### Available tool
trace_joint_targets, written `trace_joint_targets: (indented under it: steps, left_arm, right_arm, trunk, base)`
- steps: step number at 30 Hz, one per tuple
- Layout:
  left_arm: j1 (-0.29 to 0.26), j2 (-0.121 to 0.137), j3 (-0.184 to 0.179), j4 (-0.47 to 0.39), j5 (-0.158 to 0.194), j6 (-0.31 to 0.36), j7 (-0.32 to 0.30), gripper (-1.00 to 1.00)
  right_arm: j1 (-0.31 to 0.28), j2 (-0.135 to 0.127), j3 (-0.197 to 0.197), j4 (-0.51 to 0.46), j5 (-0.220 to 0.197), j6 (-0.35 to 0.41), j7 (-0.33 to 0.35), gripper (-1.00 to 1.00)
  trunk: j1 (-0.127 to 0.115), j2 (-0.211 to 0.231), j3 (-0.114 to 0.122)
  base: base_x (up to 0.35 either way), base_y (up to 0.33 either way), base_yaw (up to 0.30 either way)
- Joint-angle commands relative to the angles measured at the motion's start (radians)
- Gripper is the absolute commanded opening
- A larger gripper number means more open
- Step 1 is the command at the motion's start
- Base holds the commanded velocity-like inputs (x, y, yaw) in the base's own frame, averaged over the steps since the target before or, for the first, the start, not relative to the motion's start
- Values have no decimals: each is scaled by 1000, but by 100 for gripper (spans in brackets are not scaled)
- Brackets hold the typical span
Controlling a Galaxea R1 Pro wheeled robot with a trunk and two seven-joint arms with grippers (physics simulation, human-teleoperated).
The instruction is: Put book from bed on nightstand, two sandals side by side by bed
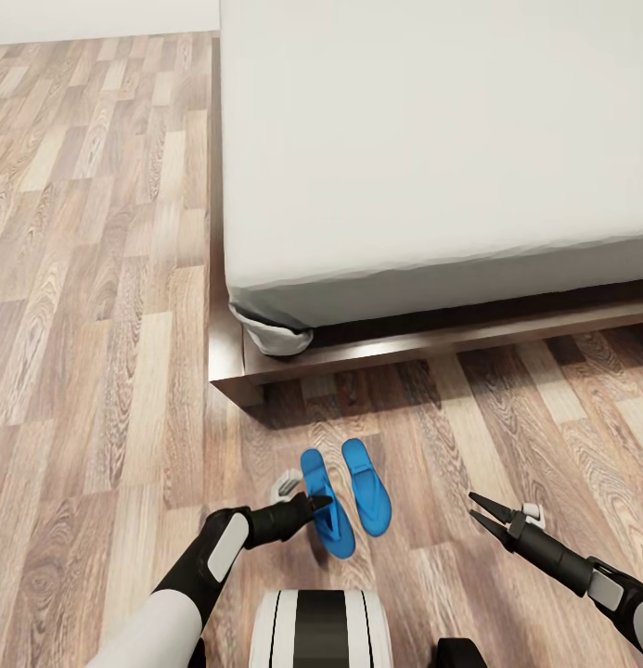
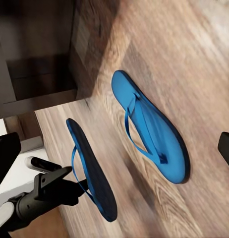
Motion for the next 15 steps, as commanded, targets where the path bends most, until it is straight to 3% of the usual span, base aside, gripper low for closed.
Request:
trace_joint_targets:
  steps: [1,9,15]
  left_arm:
    - [0,-1,6,-4,0,7,-1,-100]
    - [-1,-1,-3,-19,-6,11,-3,-100]
    - [-2,-1,-40,-40,-7,14,0,-100]
  right_arm:
    - [-1,-1,-8,3,4,11,4,100]
    - [-1,-1,-8,3,4,11,4,100]
    - [-1,-1,-8,3,3,11,5,100]
  trunk:
    - [0,0,-1]
    - [0,0,-1]
    - [0,0,-1]
  base:
    - [0,0,0]
    - [0,0,0]
    - [0,0,0]
